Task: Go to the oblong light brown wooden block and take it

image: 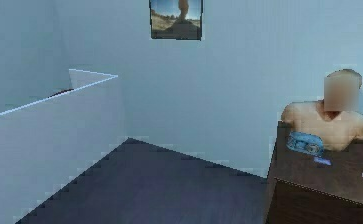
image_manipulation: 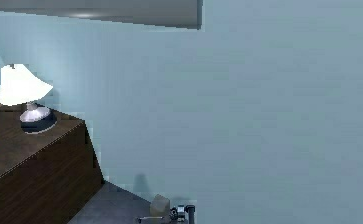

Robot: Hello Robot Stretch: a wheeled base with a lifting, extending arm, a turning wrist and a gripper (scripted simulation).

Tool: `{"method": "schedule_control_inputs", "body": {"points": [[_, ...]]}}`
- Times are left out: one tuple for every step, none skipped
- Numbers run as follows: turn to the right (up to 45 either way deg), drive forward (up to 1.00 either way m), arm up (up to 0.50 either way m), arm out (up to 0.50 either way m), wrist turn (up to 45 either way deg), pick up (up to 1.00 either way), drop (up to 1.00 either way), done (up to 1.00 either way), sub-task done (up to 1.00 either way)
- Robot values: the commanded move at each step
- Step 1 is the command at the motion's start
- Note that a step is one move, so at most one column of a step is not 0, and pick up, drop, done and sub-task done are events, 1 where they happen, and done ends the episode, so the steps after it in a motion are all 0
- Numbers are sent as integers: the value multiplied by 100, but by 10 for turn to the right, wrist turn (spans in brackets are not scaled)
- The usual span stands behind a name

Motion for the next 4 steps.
{"method": "schedule_control_inputs", "body": {"points": [[0,0,0,0,450,0,0,0,0],[0,0,0,0,180,0,0,0,0],[0,0,-30,0,0,0,0,0,0],[0,0,0,0,0,100,0,0,0]]}}
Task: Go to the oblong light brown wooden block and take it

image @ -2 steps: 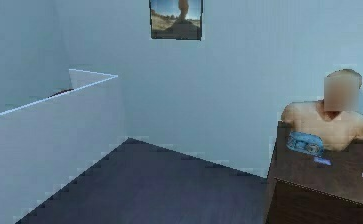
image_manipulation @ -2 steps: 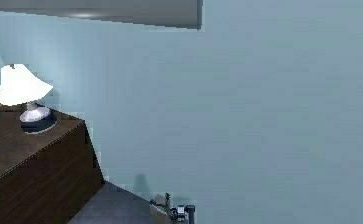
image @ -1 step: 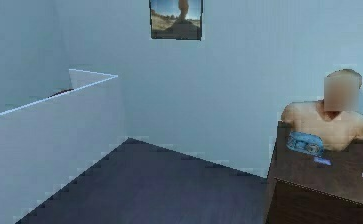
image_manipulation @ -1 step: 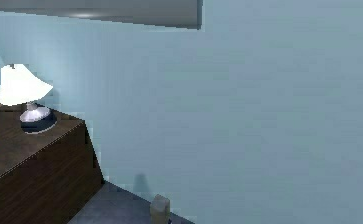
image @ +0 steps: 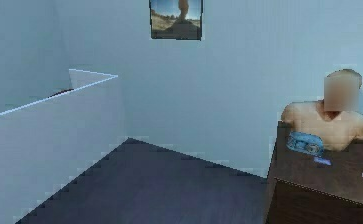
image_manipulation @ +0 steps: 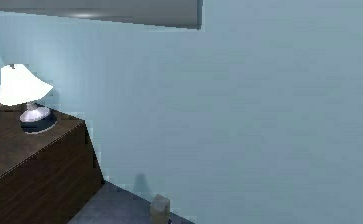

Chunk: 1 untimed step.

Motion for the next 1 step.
{"method": "schedule_control_inputs", "body": {"points": [[0,0,10,0,0,0,0,0,0]]}}
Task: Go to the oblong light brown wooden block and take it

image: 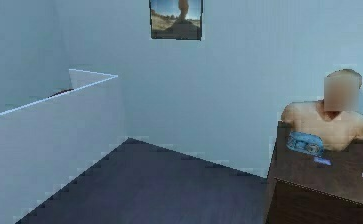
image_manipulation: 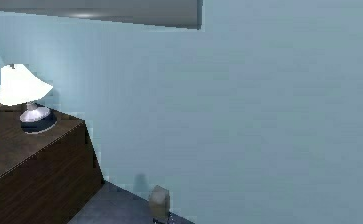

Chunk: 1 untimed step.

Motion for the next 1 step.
{"method": "schedule_control_inputs", "body": {"points": [[0,0,0,0,0,0,0,100,0]]}}
